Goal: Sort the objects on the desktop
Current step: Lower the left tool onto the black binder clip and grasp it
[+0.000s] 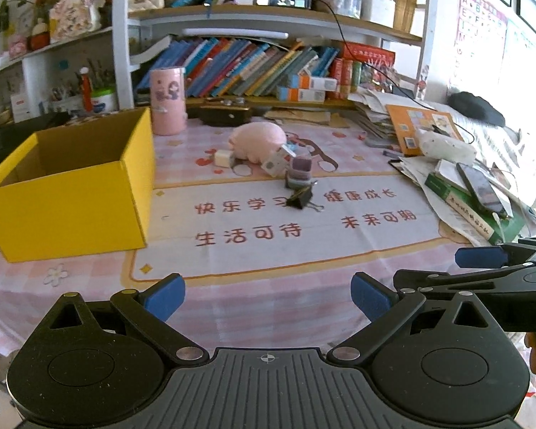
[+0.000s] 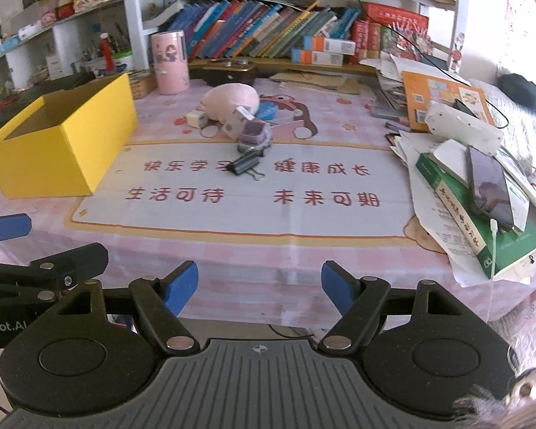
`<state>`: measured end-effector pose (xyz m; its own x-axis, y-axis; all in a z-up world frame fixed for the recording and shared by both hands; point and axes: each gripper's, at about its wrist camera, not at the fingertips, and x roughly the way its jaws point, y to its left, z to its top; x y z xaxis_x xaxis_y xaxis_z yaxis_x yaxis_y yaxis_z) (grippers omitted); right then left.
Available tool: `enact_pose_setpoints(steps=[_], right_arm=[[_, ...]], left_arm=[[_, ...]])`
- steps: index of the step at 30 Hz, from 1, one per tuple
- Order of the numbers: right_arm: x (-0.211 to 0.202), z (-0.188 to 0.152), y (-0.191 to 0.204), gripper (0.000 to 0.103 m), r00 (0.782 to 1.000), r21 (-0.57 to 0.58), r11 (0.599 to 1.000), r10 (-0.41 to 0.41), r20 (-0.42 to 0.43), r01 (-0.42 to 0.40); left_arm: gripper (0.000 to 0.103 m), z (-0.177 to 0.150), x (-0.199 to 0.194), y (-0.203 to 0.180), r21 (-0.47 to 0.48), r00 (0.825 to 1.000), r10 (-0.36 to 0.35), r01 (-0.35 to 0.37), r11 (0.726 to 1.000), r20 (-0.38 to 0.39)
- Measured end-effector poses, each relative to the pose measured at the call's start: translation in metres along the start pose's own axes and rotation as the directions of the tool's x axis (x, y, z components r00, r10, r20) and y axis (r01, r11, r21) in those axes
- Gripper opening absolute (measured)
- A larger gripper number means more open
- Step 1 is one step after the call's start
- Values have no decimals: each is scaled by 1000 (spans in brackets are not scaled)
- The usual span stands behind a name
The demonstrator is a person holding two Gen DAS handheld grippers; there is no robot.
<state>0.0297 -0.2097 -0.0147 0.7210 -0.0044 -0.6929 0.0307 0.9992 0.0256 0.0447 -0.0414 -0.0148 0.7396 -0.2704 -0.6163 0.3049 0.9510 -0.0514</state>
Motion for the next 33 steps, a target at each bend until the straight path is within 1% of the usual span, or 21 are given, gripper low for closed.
enact_pose_setpoints(steps=[12, 21, 24, 27, 30, 33], right_arm=[[19, 18, -42, 75, 999, -7, 999, -40, -33, 40], [39, 42, -81, 75, 999, -28, 999, -46, -5, 45], [43, 51, -94, 75, 999, -25, 999, -36, 25, 36], [46, 59, -105, 75, 998, -23, 999, -24, 57, 26], [48, 66, -116, 75, 997, -15, 1000, -10, 82, 12], [52, 72, -126, 75, 995, -10, 1000, 5, 95, -4]], left_arm=[[100, 20, 41, -29, -26, 999, -38, 37, 999, -30], [100, 39, 74, -57, -60, 999, -35, 33, 998, -29], [100, 45, 80, -65, -74, 1000, -18, 17, 997, -13], [99, 51, 90, -71, -91, 1000, 13, -13, 996, 0], [99, 54, 102, -75, -100, 999, 44, -44, 994, -3], [93, 58, 118, -79, -105, 996, 88, -90, 990, -17]])
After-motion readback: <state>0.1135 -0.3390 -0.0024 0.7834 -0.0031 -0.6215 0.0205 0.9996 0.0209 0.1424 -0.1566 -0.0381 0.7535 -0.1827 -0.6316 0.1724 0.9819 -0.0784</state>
